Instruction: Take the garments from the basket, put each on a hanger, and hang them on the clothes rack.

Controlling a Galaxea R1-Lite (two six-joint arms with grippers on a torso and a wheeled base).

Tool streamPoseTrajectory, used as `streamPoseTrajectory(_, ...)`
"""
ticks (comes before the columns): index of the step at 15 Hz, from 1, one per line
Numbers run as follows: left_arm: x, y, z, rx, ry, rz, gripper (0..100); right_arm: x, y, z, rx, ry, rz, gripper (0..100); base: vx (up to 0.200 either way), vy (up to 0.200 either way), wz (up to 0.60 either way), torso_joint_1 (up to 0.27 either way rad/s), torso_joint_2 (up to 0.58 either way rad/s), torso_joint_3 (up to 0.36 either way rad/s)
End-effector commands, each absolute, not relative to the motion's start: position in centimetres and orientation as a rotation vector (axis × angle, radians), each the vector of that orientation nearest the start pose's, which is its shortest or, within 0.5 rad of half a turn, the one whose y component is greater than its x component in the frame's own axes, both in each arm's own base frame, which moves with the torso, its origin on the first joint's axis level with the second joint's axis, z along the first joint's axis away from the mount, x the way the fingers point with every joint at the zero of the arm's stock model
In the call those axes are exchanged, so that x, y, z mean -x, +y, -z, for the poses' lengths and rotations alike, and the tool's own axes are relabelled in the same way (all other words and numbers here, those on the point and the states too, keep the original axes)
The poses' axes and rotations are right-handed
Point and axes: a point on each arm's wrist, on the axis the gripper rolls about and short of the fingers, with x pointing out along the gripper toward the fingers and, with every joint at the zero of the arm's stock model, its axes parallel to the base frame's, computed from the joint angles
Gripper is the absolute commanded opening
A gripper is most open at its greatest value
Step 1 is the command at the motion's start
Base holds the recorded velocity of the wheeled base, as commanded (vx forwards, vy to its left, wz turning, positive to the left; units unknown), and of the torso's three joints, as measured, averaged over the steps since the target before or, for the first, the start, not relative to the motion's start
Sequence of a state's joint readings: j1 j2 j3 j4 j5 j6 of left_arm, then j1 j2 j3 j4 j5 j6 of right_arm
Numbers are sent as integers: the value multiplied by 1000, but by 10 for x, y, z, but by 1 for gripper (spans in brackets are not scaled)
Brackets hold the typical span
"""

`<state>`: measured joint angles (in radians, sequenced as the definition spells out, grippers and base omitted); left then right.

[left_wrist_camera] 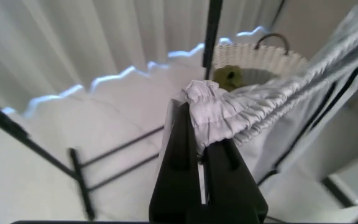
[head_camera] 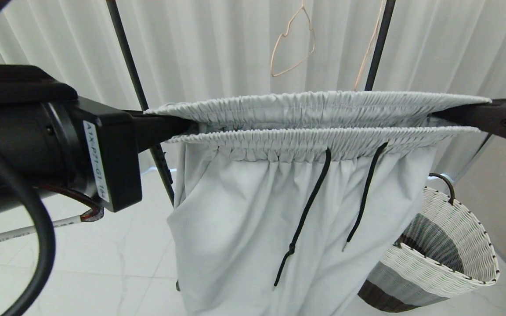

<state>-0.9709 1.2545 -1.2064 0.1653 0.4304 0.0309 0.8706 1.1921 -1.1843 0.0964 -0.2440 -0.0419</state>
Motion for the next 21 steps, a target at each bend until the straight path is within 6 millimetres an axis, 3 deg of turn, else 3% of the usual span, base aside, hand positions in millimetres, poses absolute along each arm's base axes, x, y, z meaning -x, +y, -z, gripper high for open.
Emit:
streamPoseTrajectory(1, -117, -147, -331, -210, 150, 517, 0, -111, 124, -354, 92, 45, -630, 0, 0, 0, 0, 0, 0, 0)
streamPoseTrajectory(5, -118, -145, -337, -216, 104, 511, 0, -109, 121, -365, 104, 23, -632, 0, 0, 0, 0, 0, 0, 0)
streamPoseTrajectory(13, -119, -147, -340, -211, 66, 510, 0, -101, 112, -367, 125, 52, -638, 0, 0, 0, 0, 0, 0, 0)
streamPoseTrajectory(17, -125, -154, -333, -217, 85, 511, 0, -79, 88, -362, 181, 143, -661, 0, 0, 0, 0, 0, 0, 0)
streamPoseTrajectory(19, -128, -159, -332, -210, 77, 510, 0, -67, 81, -360, 194, 165, -744, 0, 0, 0, 0, 0, 0, 0)
streamPoseTrajectory(21, -139, -174, -331, -187, 38, 507, 0, -49, 81, -351, 222, 210, -941, 0, 0, 0, 0, 0, 0, 0)
